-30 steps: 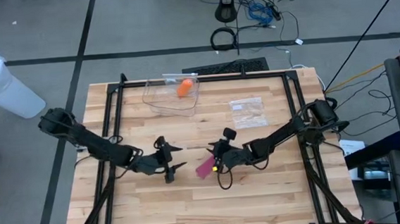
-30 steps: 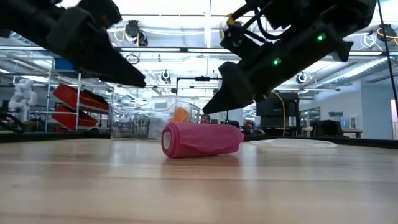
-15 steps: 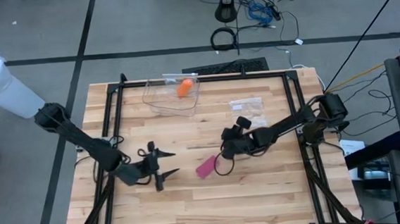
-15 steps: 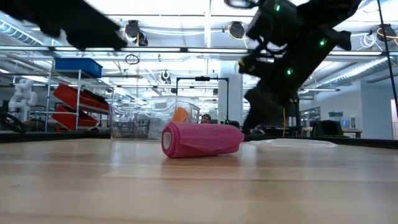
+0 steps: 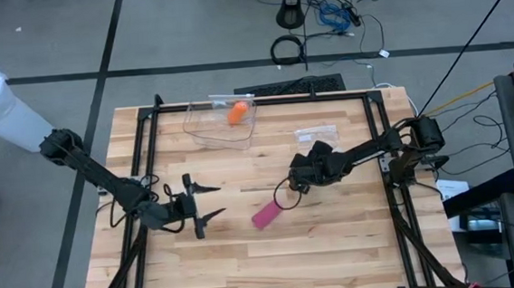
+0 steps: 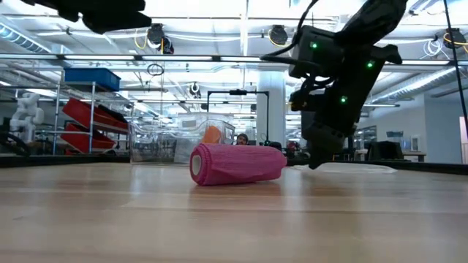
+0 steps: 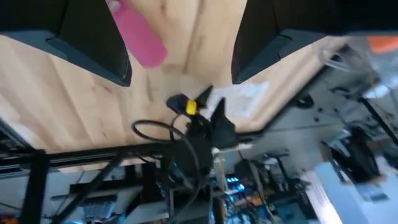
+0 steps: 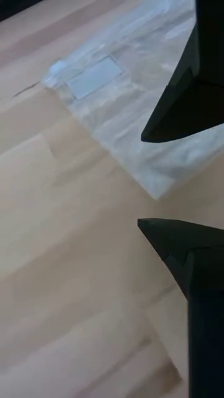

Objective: Roll bandage
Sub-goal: Put the rolled pink bandage into the transparent zip bag

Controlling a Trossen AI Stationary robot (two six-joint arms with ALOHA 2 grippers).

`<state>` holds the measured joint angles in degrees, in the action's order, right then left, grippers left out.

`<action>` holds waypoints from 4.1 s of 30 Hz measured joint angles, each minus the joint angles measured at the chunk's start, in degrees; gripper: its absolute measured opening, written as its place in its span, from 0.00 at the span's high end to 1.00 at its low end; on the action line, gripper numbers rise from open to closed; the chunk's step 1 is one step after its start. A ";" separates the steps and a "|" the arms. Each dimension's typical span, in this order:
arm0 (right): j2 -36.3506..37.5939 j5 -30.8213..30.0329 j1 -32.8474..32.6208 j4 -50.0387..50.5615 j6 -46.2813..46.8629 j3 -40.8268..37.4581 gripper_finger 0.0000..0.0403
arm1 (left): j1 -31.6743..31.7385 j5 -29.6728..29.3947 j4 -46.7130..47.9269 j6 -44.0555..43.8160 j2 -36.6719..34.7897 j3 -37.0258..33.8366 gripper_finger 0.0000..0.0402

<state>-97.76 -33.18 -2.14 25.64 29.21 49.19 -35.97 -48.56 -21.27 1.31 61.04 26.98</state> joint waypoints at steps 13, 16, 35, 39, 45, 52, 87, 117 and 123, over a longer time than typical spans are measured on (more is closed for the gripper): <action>0.17 10.94 10.00 0.46 -4.43 0.01 0.66 | 14.93 -1.04 -15.24 5.06 -1.25 0.04 0.29; 0.34 14.12 11.65 -1.19 -5.72 -0.75 0.77 | 18.83 1.28 -16.27 3.98 -1.27 0.06 0.29; 5.67 14.15 -4.46 -10.30 -5.27 -2.60 1.00 | 30.87 32.97 -3.43 -3.75 -1.07 0.07 0.29; 9.00 9.53 -10.28 -14.25 -5.83 -2.54 1.00 | 30.83 32.99 -2.04 -3.79 -1.05 0.07 0.29; 14.61 1.54 -16.50 -14.40 -5.64 -2.34 1.00 | 30.59 35.18 -2.19 -3.72 -1.05 0.07 0.29; 21.18 -4.58 -20.47 -16.19 -7.33 -2.29 1.00 | 30.59 39.39 -3.29 -1.65 1.34 0.09 0.29; 26.29 -16.35 -23.09 -41.02 -22.84 -2.19 1.00 | 27.64 43.61 -25.07 12.27 27.55 6.53 0.29; 26.29 -15.99 -26.48 -38.69 -19.69 -2.19 1.00 | 25.63 35.20 -24.49 12.51 36.06 15.43 0.73; 26.27 -15.99 -26.48 -33.07 -15.67 -2.19 1.00 | 25.30 35.24 -24.49 12.49 36.06 15.43 0.81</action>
<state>-71.48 -49.17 -28.62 -7.43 13.54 47.00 -10.68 -13.32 -45.76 13.80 97.10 42.41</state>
